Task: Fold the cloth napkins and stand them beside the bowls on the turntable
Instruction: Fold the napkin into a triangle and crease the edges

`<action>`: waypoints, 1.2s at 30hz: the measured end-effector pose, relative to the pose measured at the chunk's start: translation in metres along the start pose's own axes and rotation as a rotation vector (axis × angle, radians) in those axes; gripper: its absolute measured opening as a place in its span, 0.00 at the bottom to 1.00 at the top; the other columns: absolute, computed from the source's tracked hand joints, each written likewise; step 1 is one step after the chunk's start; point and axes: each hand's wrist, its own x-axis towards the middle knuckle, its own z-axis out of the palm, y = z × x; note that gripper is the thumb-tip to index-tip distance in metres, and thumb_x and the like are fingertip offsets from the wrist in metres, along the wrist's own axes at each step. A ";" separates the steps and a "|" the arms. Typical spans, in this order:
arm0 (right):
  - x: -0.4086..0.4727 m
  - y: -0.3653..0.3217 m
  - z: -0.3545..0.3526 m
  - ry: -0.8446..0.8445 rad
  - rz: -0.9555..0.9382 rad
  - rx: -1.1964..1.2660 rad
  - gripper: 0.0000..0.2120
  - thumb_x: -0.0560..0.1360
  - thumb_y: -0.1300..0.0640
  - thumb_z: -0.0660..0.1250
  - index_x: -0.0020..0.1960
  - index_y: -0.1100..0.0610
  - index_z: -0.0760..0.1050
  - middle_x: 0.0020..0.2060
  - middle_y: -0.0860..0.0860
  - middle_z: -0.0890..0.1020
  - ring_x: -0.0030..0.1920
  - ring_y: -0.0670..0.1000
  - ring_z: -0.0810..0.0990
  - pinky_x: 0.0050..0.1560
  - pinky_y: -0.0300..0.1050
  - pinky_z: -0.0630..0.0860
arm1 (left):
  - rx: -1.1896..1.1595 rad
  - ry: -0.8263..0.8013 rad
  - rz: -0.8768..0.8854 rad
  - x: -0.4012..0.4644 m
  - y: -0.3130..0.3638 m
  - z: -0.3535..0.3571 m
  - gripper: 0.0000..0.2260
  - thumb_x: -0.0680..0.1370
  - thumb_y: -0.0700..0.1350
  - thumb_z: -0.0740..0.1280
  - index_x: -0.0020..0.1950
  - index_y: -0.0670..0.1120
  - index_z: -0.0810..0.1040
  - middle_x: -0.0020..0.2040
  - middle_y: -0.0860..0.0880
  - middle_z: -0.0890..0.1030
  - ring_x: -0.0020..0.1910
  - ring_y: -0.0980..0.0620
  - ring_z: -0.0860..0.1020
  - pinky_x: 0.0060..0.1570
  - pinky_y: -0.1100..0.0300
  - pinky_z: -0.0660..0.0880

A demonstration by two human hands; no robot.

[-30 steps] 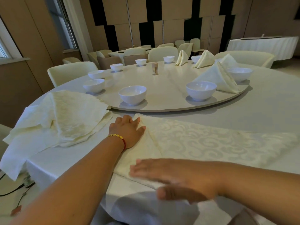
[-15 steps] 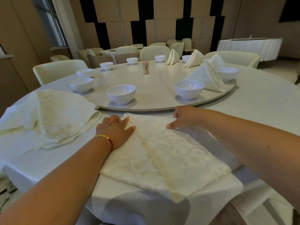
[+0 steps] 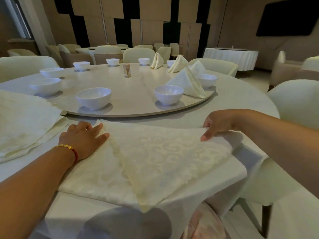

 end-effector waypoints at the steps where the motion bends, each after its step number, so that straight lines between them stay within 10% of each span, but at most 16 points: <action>1: -0.004 0.010 -0.001 -0.013 0.024 0.028 0.14 0.68 0.49 0.77 0.30 0.54 0.77 0.26 0.46 0.77 0.31 0.48 0.73 0.36 0.40 0.69 | 0.003 -0.002 -0.004 0.000 0.000 0.000 0.28 0.77 0.67 0.46 0.77 0.61 0.54 0.73 0.50 0.62 0.71 0.43 0.60 0.68 0.49 0.63; 6: -0.016 0.044 -0.007 -0.020 0.087 0.041 0.16 0.68 0.51 0.77 0.26 0.53 0.75 0.22 0.44 0.72 0.28 0.48 0.68 0.34 0.40 0.64 | 0.021 -0.010 -0.013 0.000 0.002 -0.001 0.28 0.78 0.66 0.47 0.77 0.61 0.54 0.73 0.49 0.61 0.71 0.42 0.60 0.68 0.48 0.63; 11: -0.021 0.051 -0.011 0.041 0.065 0.167 0.13 0.68 0.53 0.77 0.51 0.50 0.78 0.44 0.48 0.79 0.43 0.49 0.76 0.42 0.40 0.74 | 0.018 -0.012 -0.014 -0.001 0.001 -0.002 0.28 0.77 0.67 0.46 0.77 0.61 0.53 0.73 0.50 0.61 0.71 0.42 0.60 0.68 0.48 0.62; 18: -0.018 0.019 -0.021 0.035 -0.101 0.947 0.02 0.71 0.61 0.70 0.43 0.60 0.79 0.40 0.55 0.82 0.39 0.50 0.81 0.45 0.43 0.81 | 0.002 -0.005 -0.019 -0.002 0.000 -0.004 0.28 0.77 0.67 0.46 0.77 0.61 0.54 0.73 0.51 0.61 0.71 0.43 0.60 0.67 0.49 0.63; 24: -0.001 -0.056 -0.029 -0.194 -0.197 1.420 0.23 0.80 0.53 0.50 0.57 0.69 0.74 0.52 0.64 0.82 0.52 0.61 0.83 0.55 0.55 0.79 | -0.005 -0.010 -0.011 -0.002 -0.001 -0.004 0.28 0.77 0.68 0.46 0.76 0.61 0.55 0.72 0.51 0.62 0.70 0.44 0.60 0.67 0.49 0.63; 30: 0.034 -0.138 0.010 -0.111 -0.248 0.984 0.05 0.78 0.62 0.64 0.50 0.63 0.77 0.42 0.56 0.85 0.36 0.50 0.83 0.33 0.39 0.77 | -0.012 -0.004 -0.008 -0.002 -0.002 -0.002 0.29 0.77 0.68 0.47 0.76 0.60 0.55 0.72 0.51 0.62 0.70 0.45 0.61 0.66 0.49 0.63; 36: 0.069 -0.200 0.044 0.158 -0.299 0.558 0.12 0.75 0.57 0.70 0.34 0.59 0.77 0.36 0.57 0.85 0.27 0.50 0.75 0.30 0.40 0.70 | -0.019 0.014 0.010 -0.003 -0.002 -0.001 0.27 0.78 0.66 0.48 0.76 0.60 0.56 0.71 0.50 0.63 0.69 0.45 0.62 0.66 0.50 0.64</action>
